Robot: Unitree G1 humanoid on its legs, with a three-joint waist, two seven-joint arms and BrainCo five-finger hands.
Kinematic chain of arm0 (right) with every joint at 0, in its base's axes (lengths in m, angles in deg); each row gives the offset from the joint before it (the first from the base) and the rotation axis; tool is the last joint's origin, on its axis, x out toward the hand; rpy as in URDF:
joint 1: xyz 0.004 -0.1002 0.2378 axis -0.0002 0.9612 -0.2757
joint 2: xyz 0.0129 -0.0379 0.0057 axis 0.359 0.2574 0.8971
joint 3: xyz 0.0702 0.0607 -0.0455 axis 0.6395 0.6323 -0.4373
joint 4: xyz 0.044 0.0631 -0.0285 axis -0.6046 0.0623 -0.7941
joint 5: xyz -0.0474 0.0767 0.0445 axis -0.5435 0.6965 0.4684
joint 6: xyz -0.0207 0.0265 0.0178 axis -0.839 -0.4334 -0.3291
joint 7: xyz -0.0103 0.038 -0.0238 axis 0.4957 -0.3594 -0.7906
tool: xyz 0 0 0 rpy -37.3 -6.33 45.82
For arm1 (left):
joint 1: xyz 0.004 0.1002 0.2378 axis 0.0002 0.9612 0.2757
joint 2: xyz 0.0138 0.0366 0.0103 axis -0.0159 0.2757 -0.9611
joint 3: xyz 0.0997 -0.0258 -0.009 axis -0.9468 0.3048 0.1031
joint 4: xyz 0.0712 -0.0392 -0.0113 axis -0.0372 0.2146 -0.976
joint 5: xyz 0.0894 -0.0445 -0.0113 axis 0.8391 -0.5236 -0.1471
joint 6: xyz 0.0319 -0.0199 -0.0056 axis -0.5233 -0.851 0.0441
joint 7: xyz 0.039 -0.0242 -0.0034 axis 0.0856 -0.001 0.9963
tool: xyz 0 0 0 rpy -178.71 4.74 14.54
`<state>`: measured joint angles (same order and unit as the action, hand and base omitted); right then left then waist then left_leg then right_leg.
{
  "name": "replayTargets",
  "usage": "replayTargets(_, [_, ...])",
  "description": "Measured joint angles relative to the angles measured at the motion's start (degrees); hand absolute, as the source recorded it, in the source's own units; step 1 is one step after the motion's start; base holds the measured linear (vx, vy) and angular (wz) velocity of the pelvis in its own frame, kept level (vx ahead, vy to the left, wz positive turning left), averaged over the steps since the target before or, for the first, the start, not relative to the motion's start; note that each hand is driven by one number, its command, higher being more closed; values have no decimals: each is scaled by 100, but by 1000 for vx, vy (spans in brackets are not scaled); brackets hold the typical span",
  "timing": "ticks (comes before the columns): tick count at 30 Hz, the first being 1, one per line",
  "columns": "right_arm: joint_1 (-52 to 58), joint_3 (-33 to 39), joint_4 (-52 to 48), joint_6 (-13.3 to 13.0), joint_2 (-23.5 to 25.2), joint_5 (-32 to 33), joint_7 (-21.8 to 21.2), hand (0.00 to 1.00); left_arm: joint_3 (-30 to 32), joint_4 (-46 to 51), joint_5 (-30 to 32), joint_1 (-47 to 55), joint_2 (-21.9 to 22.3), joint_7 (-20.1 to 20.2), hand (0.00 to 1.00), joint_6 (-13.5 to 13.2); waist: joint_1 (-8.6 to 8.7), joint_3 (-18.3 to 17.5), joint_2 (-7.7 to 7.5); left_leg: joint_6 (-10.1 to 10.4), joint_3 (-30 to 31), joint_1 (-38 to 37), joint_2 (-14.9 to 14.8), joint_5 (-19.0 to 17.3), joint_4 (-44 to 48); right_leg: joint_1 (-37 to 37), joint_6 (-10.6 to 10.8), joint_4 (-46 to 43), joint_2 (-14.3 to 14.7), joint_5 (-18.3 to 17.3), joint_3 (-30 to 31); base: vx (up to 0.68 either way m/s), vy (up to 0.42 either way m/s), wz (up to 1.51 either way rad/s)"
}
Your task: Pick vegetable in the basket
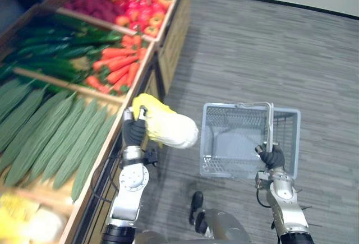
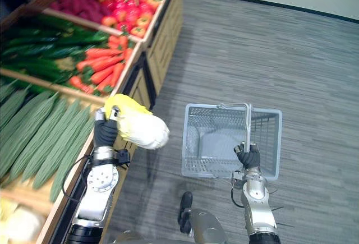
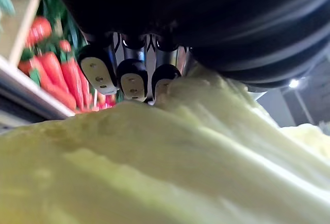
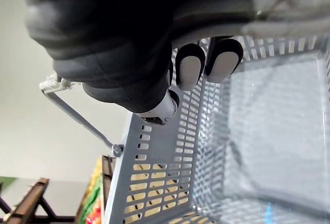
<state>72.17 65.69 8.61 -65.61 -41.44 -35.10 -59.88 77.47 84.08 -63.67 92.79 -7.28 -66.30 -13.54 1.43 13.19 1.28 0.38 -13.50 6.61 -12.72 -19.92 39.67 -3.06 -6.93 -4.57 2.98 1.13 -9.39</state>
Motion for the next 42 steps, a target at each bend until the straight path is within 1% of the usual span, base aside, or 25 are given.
replayTargets(1, [-46,-66,-9,-8,0,39,-41,100,-5,0,35,-8,-40,0,100,0,-28,-1,2,22,190,88,95,13,-186,33,35,0,-14,-13,142,162,158,-123])
replayTargets(2, [-130,-182,-17,-9,-18,94,-74,100,-14,0,197,-33,-89,-4,100,2,-77,-14,24,91,559,216,255,55,-563,91,115,11,-16,10,420,146,227,-123])
replayTargets(3, [-165,-304,-19,-10,-100,138,-104,100,-31,-1,376,-36,-110,-6,100,3,-97,-46,76,234,789,232,340,178,-1016,136,236,34,9,52,633,118,196,-118])
replayTargets(4, [-163,-348,-24,-10,-146,140,-150,100,-56,-4,449,-38,-122,-5,100,3,-90,-79,132,325,863,216,359,322,-1279,168,312,71,41,65,722,124,291,-108])
replayTargets(5, [-164,-439,-25,-10,-233,153,-218,100,-103,-21,604,-43,-141,-1,100,2,-81,-164,262,287,878,115,353,872,-1700,179,438,103,135,71,955,121,278,-104])
replayTargets(6, [-130,-537,-35,-3,-207,191,-309,100,-118,-175,732,-107,-212,3,100,11,-76,-229,161,249,631,-75,407,878,-1911,216,562,179,44,118,1167,151,318,-93])
replayTargets(8, [-123,-729,-66,-2,-210,316,-485,100,-206,-397,924,-300,-378,13,100,46,-10,-320,23,101,369,-273,629,1041,-2361,199,684,317,-178,177,1333,122,220,-50])
replayTargets(9, [-120,-781,-72,0,-211,373,-603,100,-299,-458,1039,-432,-428,34,100,93,67,-341,-12,33,246,-361,759,1137,-2593,181,793,394,-295,209,1423,89,200,-28])
replayTargets(10, [-121,-804,-80,0,-214,396,-668,100,-333,-458,1095,-484,-453,62,100,120,78,-342,-14,8,194,-412,824,1171,-2685,175,826,430,-333,219,1461,78,178,-20])
replayTargets(11, [-107,-882,-82,6,-230,483,-736,100,-389,-461,1150,-553,-487,132,100,135,99,-362,-11,-48,131,-470,922,1218,-2849,186,888,534,-429,257,1523,72,167,-21])
replayTargets(13, [-91,-1008,-82,57,-226,596,-847,100,-496,-597,1284,-690,-586,155,100,159,98,-367,-14,-75,18,-513,1011,1234,-2987,186,954,666,-524,308,1627,71,163,-21])
replayTargets(15, [-71,-1150,-81,109,-226,595,-940,100,-548,-835,1372,-784,-598,243,100,219,104,-370,-19,-75,-68,-579,1042,1235,-3083,172,965,693,-557,317,1736,53,91,-21])
replayTargets(18, [21,-1329,-81,122,-217,593,-1064,100,-687,-1284,1562,-945,-629,298,100,307,161,-372,-23,-76,-115,-637,1068,1235,-3193,162,967,723,-566,318,1779,37,40,-14])
replayTargets(19, [37,-1401,-81,140,-209,593,-1071,100,-719,-1407,1591,-995,-643,377,100,369,179,-378,-32,-77,-152,-642,1070,1235,-3230,133,968,726,-565,319,1818,20,17,-15])
replayTargets(21, [56,-1507,-81,145,-193,592,-1087,100,-721,-1562,1724,-998,-641,399,100,406,194,-398,-47,-77,-251,-643,1075,1235,-3293,62,993,733,-557,337,1920,8,7,-25])
replayTargets(23, [61,-1628,-80,172,-165,592,-1087,100,-748,-1776,1782,-999,-639,469,100,449,259,-400,-51,-77,-333,-693,1079,1235,-3341,55,1002,736,-553,343,2002,-5,10,-28])
replayTargets(26, [62,-1779,-80,194,-123,590,-1094,100,-778,-2092,1784,-1010,-625,527,100,499,276,-423,-89,-79,-482,-714,1081,1233,-3393,-26,1033,736,-532,390,2146,-29,3,-27])
replayTargets(27, [68,-1805,-80,199,-89,591,-1094,100,-813,-2224,1783,-1020,-617,549,0,520,287,-432,-105,-81,-525,-719,1080,1232,-3397,-37,1035,745,-527,410,2197,-44,-4,-19])
replayTargets(32, [83,-1957,-80,203,-88,606,-1141,100,-932,-2643,1787,-1037,-556,694,0,583,301,-485,-192,-82,-544,-721,1081,1232,-3401,-40,1045,773,-525,440,2224,-55,-18,-6])
replayTargets(33, [83,-2039,-80,203,-92,711,-1201,100,-934,-2706,1786,-1037,-509,766,0,626,301,-502,-220,-82,-539,-721,1081,1233,-3402,-40,1047,775,-525,440,2224,-48,-29,-1])
replayTargets(38, [117,-2228,-80,223,-88,1111,-1271,100,-996,-2719,1779,-1043,-353,781,0,634,299,-518,-246,-92,-501,-742,1102,1273,-3487,-41,1053,776,-533,446,2196,-35,-23,3])
replayTargets(40, [125,-2278,-80,332,-64,1240,-1325,100,-1116,-2719,1774,-1049,-348,787,0,632,295,-526,-246,-99,-455,-742,1117,1333,-3534,-39,1053,783,-543,446,2151,-16,-23,11])
replayTargets(42, [182,-2276,-80,359,-55,1264,-1331,100,-1179,-2718,1768,-1070,-329,818,0,632,290,-531,-253,-106,-377,-735,1133,1385,-3593,-32,1054,787,-560,446,2060,-8,-24,21])
